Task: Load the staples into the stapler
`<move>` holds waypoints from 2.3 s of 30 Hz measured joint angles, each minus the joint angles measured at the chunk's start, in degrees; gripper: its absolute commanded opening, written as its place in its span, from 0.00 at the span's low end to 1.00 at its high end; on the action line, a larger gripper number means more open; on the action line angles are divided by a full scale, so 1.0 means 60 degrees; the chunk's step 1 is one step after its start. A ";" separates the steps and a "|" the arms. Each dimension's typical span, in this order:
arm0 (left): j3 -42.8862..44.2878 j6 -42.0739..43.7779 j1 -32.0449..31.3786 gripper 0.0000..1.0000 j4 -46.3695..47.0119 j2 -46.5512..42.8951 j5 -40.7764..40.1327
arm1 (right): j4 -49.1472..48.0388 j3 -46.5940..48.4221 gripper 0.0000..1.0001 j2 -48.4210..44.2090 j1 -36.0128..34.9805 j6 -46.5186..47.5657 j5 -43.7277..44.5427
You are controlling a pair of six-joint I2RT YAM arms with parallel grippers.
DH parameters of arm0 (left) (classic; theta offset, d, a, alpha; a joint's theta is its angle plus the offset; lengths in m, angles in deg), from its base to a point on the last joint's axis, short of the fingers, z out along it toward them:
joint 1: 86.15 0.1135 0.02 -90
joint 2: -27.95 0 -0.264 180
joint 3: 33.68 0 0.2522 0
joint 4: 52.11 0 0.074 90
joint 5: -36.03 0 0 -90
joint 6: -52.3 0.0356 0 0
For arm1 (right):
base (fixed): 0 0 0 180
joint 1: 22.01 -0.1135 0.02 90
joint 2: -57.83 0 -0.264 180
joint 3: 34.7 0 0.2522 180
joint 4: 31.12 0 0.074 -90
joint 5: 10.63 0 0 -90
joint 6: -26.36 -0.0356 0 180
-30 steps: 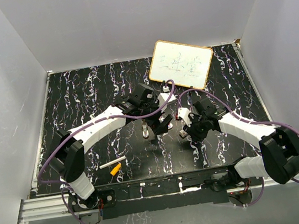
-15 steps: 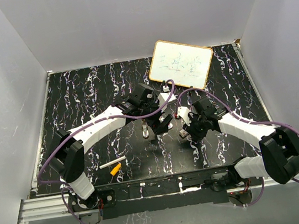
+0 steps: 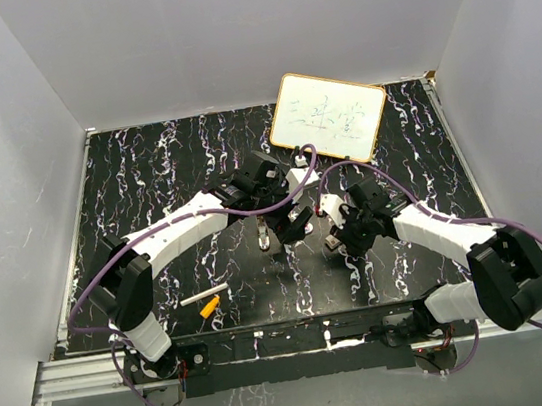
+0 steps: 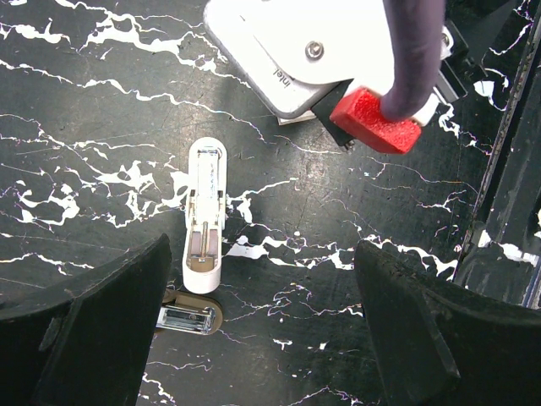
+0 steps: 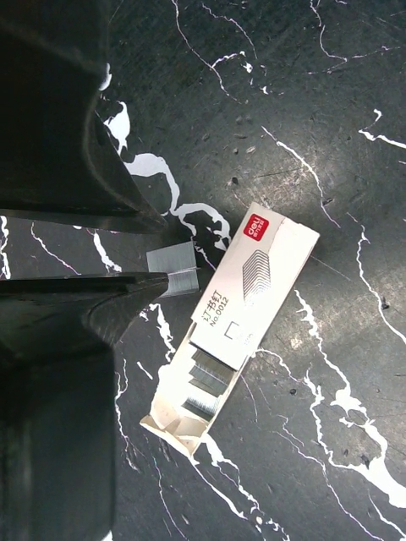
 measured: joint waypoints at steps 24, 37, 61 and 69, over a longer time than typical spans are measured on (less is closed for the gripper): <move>-0.0018 0.0004 0.0007 0.87 0.0004 -0.0004 0.0000 | -0.0208 0.0000 0.28 0.0189 -0.0124 0.0076 0.0280; -0.0018 0.0007 0.0007 0.87 0.0004 -0.0004 0.0000 | -0.0353 0.0000 0.29 0.0189 -0.0178 0.0233 0.0433; -0.0127 0.0047 0.0007 0.87 0.0004 -0.0022 0.0000 | -0.0397 -0.0084 0.27 0.0291 -0.0299 0.0339 0.0470; -0.0157 0.0073 0.0007 0.87 0.0007 -0.0022 0.0000 | -0.0430 -0.0091 0.26 0.0288 -0.0302 0.0346 0.0499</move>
